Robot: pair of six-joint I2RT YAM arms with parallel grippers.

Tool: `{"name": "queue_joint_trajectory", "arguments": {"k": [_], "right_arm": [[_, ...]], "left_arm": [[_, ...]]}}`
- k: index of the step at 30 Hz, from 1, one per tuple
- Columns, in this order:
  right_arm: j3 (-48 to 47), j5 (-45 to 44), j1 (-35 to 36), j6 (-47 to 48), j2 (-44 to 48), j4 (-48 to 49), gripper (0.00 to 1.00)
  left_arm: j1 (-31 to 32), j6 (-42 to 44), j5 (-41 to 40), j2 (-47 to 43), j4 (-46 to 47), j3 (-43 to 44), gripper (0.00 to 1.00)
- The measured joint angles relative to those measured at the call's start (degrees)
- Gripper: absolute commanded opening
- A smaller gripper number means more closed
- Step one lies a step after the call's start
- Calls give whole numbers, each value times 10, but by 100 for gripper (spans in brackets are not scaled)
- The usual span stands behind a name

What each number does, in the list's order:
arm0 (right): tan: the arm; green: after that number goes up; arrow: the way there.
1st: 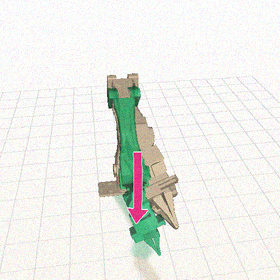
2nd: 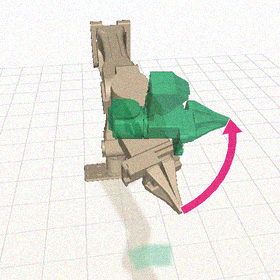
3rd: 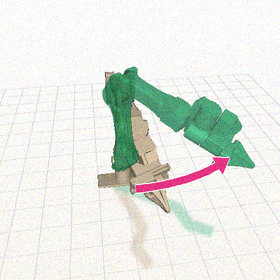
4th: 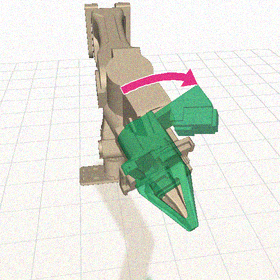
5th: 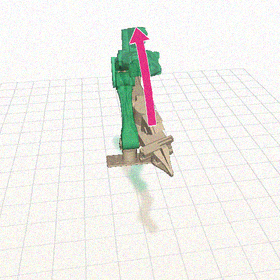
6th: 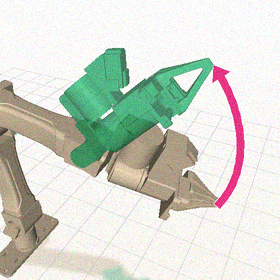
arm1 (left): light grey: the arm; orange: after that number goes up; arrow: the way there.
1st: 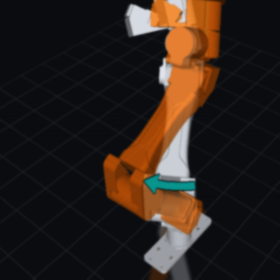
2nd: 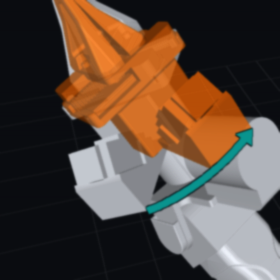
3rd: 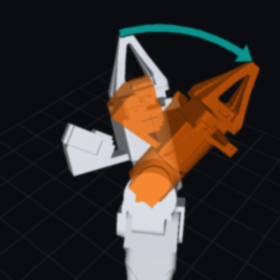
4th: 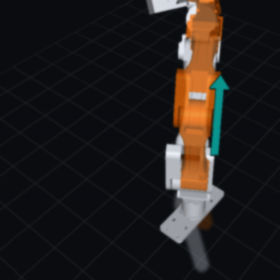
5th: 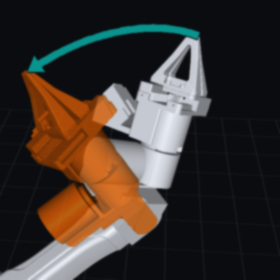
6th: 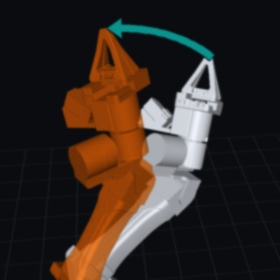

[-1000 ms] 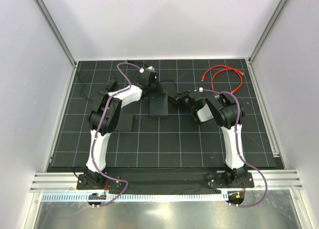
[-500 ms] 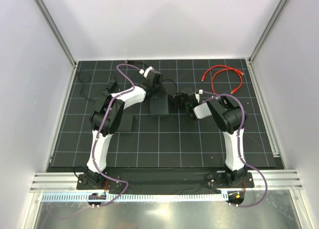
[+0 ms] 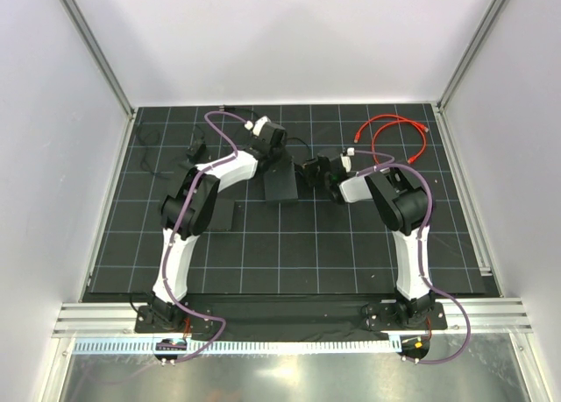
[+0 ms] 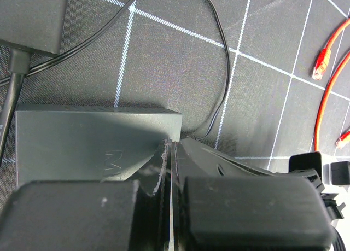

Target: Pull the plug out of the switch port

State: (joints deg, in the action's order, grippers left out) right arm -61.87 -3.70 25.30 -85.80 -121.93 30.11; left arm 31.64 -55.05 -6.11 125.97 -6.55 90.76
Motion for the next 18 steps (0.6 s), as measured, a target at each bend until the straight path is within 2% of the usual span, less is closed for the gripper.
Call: {"name": "queue_joint_trajectory", "arguments": {"k": [4,12,18], "right_arm": [[-3,9,-4,7,1,-8,1],[20,29,-19,-52,-4,28,1],[18,24,-23,-35,-2,24,1]], "left_arm": [[0,0,0,2,-5,4,0],[2,1,1,3,-7,7,0],[2,2,1,3,-9,7,0]]}}
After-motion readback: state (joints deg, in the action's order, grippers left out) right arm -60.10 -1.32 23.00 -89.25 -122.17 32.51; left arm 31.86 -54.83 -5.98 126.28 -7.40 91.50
